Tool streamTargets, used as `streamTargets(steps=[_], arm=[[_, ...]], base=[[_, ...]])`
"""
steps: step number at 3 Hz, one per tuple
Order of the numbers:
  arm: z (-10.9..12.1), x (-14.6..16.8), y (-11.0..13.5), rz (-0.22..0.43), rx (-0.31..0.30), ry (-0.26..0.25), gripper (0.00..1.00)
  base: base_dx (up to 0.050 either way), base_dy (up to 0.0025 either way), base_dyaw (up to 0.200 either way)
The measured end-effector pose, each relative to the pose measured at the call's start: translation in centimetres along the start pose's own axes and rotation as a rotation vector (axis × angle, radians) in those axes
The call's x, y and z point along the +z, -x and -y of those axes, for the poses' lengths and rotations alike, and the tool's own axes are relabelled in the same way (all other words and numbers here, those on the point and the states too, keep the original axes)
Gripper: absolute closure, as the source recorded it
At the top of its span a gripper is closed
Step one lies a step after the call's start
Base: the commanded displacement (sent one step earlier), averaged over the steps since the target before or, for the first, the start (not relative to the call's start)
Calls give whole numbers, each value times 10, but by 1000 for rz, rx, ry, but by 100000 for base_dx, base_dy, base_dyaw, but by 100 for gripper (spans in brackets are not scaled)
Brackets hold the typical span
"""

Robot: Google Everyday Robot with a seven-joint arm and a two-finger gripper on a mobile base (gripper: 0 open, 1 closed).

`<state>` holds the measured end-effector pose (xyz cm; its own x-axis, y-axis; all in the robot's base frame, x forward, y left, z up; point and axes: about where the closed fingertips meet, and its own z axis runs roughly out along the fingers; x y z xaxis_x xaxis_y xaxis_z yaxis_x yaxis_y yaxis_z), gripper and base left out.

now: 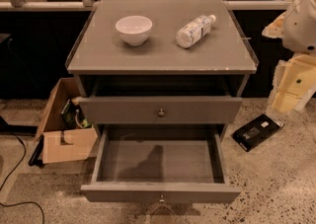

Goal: Place blue plastic bottle into middle drawer

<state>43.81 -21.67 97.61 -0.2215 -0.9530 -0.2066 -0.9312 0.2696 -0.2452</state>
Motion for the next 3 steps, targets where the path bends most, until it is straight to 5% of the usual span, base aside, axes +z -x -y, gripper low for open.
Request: streamTargets(steps=[1,3], arm=[[0,0,0,0,0,0,0],[5,-9,2,24,-25,-35,0]], base=[[4191,-230,-11000],[0,0,0]])
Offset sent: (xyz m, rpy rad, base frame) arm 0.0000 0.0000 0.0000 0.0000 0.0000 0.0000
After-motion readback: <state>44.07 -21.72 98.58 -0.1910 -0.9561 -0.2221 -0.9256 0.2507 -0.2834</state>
